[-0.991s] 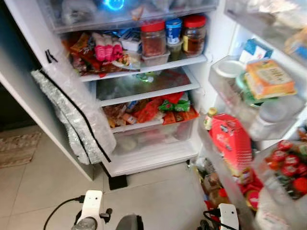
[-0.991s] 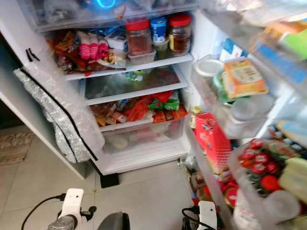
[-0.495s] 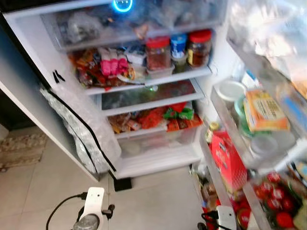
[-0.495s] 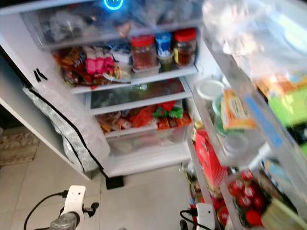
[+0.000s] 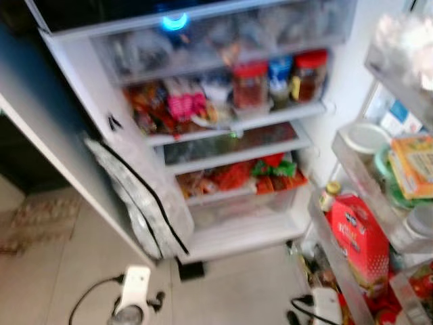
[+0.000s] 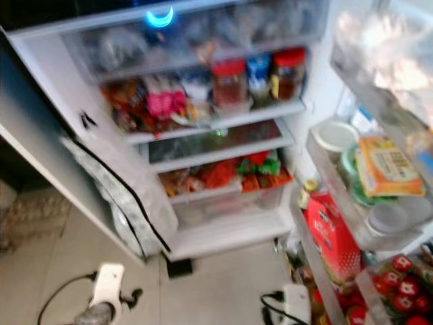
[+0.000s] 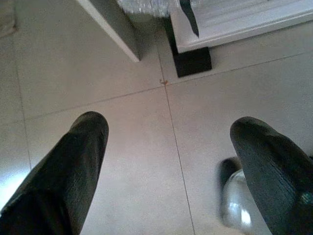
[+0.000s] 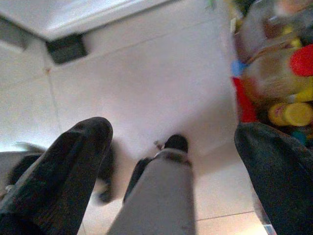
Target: Restocking fridge
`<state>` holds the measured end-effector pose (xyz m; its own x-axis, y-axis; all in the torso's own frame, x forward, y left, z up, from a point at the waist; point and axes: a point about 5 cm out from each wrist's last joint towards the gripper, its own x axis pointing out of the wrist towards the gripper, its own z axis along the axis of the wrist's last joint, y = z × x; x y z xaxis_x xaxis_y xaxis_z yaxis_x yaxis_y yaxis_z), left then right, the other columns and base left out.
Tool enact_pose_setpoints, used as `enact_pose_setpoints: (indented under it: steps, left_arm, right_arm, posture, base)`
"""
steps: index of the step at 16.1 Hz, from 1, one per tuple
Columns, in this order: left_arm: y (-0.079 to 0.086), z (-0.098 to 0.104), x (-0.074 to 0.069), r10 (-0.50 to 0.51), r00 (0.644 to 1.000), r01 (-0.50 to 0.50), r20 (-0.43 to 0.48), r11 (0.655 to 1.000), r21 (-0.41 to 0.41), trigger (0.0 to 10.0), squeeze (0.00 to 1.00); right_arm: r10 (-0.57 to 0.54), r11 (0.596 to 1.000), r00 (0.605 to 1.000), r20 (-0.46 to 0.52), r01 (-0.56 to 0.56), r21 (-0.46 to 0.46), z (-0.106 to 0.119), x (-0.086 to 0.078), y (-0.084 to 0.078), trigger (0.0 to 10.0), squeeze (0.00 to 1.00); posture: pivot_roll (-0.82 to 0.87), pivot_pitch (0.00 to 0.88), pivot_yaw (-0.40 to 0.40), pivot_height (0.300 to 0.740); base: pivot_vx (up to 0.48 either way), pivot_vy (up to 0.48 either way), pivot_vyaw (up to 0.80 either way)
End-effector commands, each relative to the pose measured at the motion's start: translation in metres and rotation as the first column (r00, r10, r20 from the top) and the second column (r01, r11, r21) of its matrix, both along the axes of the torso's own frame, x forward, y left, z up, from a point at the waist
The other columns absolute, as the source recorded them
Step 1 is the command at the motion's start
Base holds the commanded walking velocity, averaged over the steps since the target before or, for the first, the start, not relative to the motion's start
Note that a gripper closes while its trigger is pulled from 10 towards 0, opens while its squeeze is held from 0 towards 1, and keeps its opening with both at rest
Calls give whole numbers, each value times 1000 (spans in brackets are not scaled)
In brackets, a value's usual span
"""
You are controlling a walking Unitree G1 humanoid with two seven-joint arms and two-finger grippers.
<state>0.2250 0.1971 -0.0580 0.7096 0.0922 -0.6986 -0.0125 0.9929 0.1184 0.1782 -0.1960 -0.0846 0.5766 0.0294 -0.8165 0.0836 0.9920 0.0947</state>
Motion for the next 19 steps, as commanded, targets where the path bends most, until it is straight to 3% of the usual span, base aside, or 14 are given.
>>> enact_pose_setpoints:
  steps: [1, 11, 19]
  left_arm:
    - [7, -2, -5, -8, 1000, 8, -20, 1000, 28, 10000, 0]
    - [0, -5, -7, -19, 999, 20, -26, 1000, 21, 10000, 0]
    - [11, -7, -14, -9, 999, 10, -45, 1000, 28, 10000, 0]
  right_arm:
    - [-4, 1000, 1000, -12, 5, 27, -3, -3, 9, 10000, 0]
    - [-9, 1000, 1000, -9, 9, 24, -3, -3, 9, 10000, 0]
    - [-18, 1000, 1000, -12, 19, 18, -3, -3, 8, 10000, 0]
  posture:
    - [57, 88, 56, 729]
    - [57, 89, 55, 729]
    - [56, 92, 55, 729]
  base:
    - [0, 480, 0]
    - [0, 480, 0]
    - [0, 480, 0]
